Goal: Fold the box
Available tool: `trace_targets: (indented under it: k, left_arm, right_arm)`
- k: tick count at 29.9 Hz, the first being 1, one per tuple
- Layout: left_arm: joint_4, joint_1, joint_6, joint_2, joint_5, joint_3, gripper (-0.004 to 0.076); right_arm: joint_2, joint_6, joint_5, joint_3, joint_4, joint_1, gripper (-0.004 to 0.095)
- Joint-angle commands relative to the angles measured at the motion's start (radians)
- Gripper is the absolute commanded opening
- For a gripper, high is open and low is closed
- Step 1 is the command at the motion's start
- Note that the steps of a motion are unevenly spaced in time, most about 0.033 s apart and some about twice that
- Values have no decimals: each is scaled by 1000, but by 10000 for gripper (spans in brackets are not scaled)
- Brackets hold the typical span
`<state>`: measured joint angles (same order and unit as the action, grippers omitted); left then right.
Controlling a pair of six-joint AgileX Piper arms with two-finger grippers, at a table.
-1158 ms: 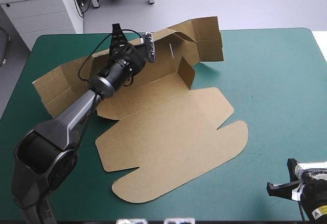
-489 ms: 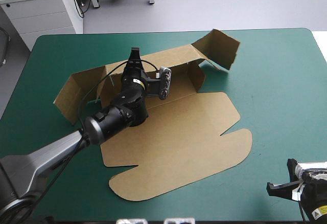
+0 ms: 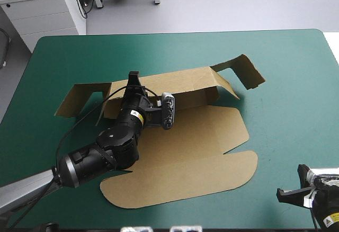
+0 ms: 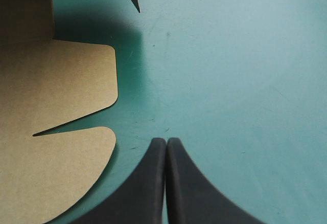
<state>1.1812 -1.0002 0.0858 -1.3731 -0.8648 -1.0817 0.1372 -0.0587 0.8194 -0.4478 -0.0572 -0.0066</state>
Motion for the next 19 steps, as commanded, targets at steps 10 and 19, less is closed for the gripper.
trace_targets:
  k: [10,19]
  left_arm:
    - [426,114,-188,-134,124,-23,-8]
    - [649,114,-447,-238,47,-44,-8]
  right_arm:
    - [93,11,-66,-26,6,-5,-11]
    - [190,11,-66,-26,-6,-5,-11]
